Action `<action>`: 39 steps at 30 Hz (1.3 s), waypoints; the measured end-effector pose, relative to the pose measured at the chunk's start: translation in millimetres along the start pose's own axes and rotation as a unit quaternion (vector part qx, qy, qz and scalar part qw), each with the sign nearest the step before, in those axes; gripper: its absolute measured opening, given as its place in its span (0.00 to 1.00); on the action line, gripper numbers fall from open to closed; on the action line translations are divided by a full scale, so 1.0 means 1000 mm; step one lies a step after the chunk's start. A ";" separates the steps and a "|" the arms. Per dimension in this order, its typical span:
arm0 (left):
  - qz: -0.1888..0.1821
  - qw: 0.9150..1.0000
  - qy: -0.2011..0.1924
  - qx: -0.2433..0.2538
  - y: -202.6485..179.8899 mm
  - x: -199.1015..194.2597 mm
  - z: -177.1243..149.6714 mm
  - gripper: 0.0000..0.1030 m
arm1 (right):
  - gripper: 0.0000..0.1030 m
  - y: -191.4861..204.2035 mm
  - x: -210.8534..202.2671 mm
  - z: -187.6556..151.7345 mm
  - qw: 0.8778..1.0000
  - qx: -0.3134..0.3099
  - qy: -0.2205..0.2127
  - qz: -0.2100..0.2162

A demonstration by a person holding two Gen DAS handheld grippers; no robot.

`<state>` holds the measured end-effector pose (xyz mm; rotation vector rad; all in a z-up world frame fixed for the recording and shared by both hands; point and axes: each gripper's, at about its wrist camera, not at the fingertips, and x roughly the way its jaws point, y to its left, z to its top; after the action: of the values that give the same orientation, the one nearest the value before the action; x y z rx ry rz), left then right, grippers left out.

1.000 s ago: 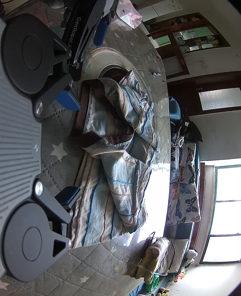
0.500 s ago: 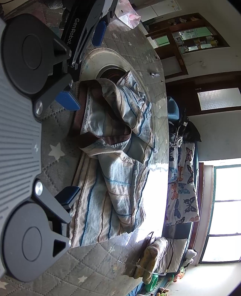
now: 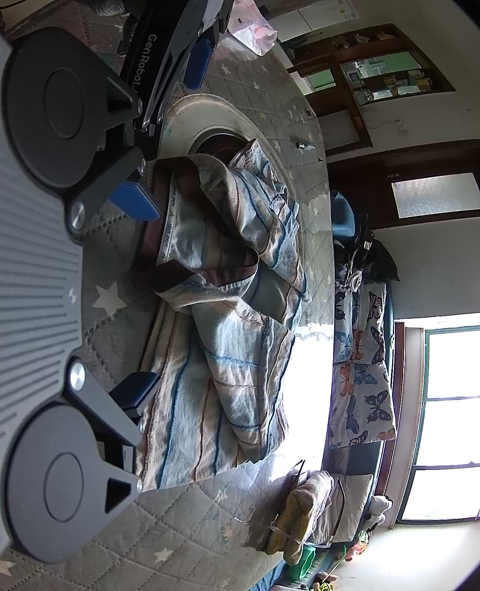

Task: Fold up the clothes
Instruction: 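Reach both grippers to the striped towel edge and close on it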

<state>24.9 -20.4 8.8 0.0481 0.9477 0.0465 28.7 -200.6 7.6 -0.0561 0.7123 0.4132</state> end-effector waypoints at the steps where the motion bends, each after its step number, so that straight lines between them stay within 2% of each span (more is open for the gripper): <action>1: 0.000 1.000 -0.001 0.000 0.000 0.000 0.000 1.00 | 0.89 0.000 0.000 0.000 1.000 0.000 0.000 0.000; 13: 0.005 1.000 -0.020 -0.006 0.007 0.000 0.017 1.00 | 0.88 -0.002 0.004 0.011 1.000 -0.014 -0.006 -0.004; 23: 0.004 0.998 -0.059 -0.001 0.010 0.003 0.048 1.00 | 0.84 -0.016 0.013 0.035 1.000 -0.022 -0.014 -0.004; 32: -0.016 0.996 -0.089 0.011 0.006 0.015 0.082 1.00 | 0.83 -0.035 0.047 0.075 0.999 -0.021 -0.015 -0.022; 39: -0.022 0.995 -0.086 0.034 -0.007 0.039 0.102 1.00 | 0.85 -0.043 0.082 0.094 0.998 -0.033 -0.001 -0.049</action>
<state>131.1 -27.3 36.1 0.0933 0.7781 -0.0310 159.7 -194.0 22.2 -0.1524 0.6901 0.3433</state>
